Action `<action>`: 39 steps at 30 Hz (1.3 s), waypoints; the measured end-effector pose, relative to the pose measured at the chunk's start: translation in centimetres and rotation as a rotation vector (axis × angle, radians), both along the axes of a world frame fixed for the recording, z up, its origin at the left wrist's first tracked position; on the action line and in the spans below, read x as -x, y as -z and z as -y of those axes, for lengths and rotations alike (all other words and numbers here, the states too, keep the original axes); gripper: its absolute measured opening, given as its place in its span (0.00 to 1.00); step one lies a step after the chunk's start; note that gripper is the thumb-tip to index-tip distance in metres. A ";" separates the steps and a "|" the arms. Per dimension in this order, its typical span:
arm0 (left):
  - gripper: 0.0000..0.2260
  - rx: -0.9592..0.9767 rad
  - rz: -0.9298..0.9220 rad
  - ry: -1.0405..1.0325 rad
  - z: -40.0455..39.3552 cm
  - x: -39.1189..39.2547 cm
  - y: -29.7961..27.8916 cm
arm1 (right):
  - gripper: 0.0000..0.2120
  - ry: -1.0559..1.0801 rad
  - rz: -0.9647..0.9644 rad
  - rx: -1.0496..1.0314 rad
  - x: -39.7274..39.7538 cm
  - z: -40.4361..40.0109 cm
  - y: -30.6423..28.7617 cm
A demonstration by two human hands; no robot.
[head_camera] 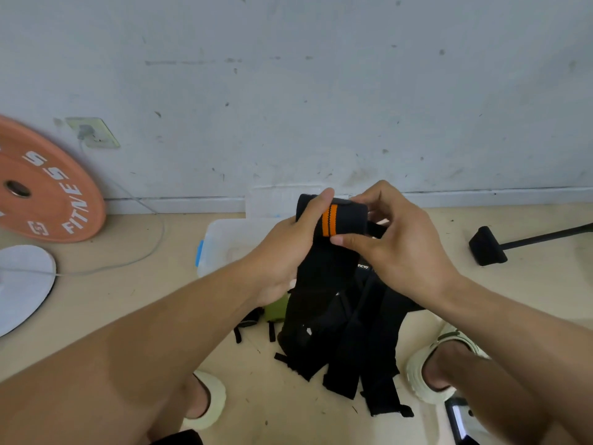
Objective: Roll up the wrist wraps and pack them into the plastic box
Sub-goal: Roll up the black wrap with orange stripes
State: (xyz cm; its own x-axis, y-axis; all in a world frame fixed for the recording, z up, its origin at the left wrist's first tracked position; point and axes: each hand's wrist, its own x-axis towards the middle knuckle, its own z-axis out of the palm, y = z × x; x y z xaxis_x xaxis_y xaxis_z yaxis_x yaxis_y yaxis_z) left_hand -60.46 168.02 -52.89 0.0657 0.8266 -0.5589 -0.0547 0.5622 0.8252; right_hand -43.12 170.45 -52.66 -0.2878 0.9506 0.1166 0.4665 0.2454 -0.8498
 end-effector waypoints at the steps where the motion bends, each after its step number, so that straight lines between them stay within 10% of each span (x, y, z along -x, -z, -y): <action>1: 0.33 0.000 -0.011 0.003 0.0 0.1 0.0 | 0.21 0.019 0.004 -0.026 0.0 0.0 0.1; 16: 0.16 -0.153 0.116 -0.098 -0.3 1.7 -0.4 | 0.24 -0.171 -0.286 0.456 -0.4 -1.9 -0.1; 39: 0.16 -0.158 0.036 -0.081 -0.8 1.5 -0.2 | 0.26 -0.193 -0.260 0.210 -0.2 -1.8 0.6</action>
State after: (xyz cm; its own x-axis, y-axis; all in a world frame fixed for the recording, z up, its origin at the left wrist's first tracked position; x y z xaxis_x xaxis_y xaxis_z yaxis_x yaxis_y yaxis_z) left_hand -61.92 168.81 -52.70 0.0125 0.9073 -0.4202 -0.1254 0.4183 0.8996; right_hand -42.88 172.29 -53.28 -0.4502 0.8928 0.0178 0.1914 0.1160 -0.9746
